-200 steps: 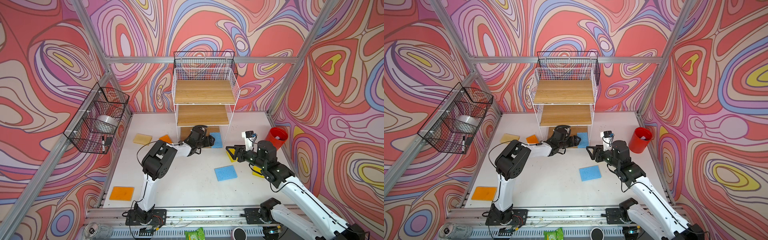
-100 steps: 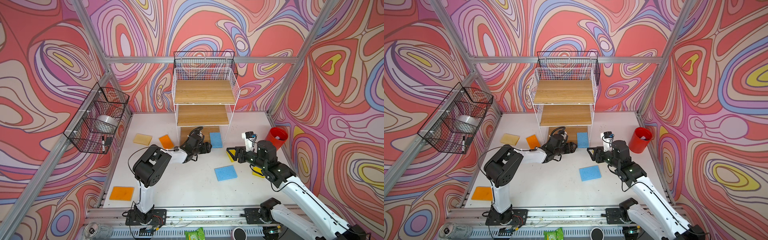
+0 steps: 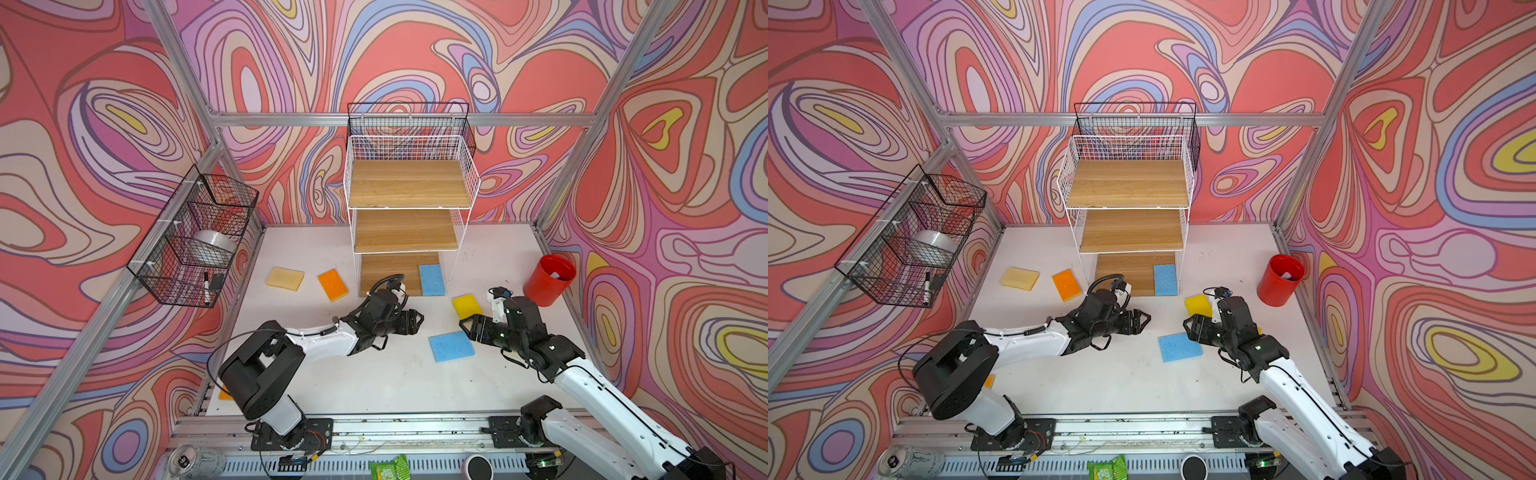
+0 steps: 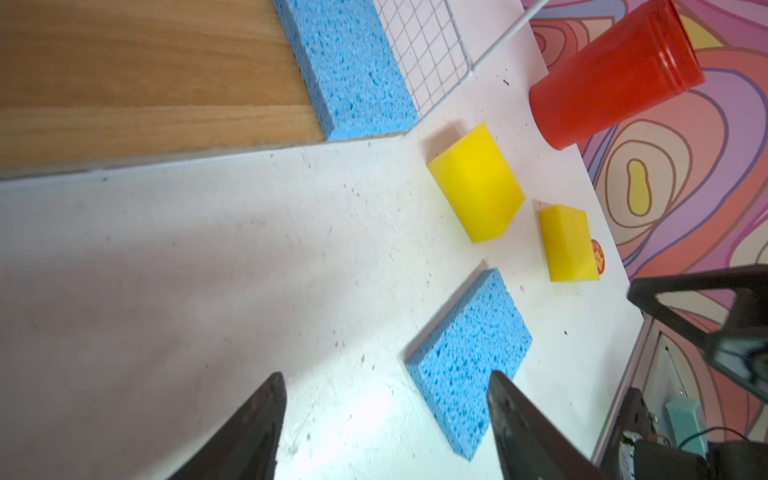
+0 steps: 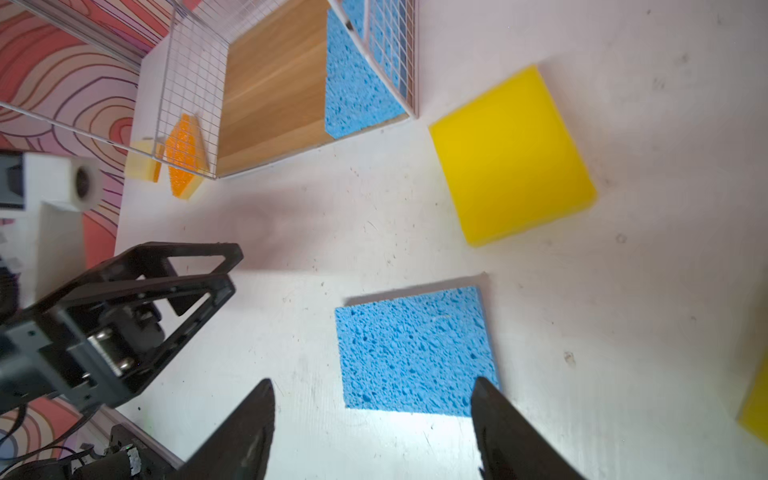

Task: Place and organize the cleaning sponges onto the shelf

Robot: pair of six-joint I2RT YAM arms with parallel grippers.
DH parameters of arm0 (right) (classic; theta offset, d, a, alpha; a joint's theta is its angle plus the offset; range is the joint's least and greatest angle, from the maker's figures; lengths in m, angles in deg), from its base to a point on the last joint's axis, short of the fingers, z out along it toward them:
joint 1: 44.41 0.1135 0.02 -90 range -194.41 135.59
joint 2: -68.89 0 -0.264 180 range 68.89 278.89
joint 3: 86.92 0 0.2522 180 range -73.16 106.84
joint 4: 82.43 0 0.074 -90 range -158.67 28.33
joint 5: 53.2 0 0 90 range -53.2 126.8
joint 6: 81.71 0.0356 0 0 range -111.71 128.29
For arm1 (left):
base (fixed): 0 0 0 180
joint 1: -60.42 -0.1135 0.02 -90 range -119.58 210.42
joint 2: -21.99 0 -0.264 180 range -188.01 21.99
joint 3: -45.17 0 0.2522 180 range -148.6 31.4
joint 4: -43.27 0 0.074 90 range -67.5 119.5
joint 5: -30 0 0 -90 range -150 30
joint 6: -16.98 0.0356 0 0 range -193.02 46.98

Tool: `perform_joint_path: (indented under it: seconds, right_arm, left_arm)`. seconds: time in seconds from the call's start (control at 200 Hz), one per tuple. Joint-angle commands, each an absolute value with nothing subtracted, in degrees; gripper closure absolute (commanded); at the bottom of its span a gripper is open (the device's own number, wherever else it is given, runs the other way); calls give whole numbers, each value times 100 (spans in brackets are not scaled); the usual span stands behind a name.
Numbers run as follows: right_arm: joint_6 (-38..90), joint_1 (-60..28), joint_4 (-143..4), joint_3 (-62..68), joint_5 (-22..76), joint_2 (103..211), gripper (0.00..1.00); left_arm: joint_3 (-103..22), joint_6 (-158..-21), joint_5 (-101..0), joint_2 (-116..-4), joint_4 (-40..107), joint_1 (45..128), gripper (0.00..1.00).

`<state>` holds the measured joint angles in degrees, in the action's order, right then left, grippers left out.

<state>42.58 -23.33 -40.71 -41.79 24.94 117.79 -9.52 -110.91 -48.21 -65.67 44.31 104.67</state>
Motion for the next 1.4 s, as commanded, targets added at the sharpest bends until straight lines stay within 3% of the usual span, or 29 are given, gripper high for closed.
perform_joint_path:
  seconds: [0.0, 0.27, 0.531, 0.746, 0.966, 1.392]
  right_arm:
    - [4725, -2344, -4144, -4474, 2389, 11859, 22]
    - [5311, -2342, -4821, -4970, 2370, 12014, 22]
    - [4932, -2348, -4917, -4795, 2349, 12816, 22]
    - [4711, -2347, -4881, -4673, 2722, 12819, 17]
    - [4467, -2344, -5252, -4471, 2356, 13568, 18]
    - [4259, -2341, -5271, -4308, 1717, 13876, 19]
  left_arm:
    - [-861, -10973, -4685, -6101, 3885, 10490, 19]
    - [-411, -11279, -5045, -5630, 3986, 10648, 17]
    - [-78, -11377, -5259, -5658, 4431, 10647, 16]
    - [-158, -11368, -5183, -5919, 4547, 10647, 16]
    - [-228, -11243, -5298, -5991, 4456, 10647, 15]
    - [-228, -11352, -5326, -6107, 4630, 10648, 13]
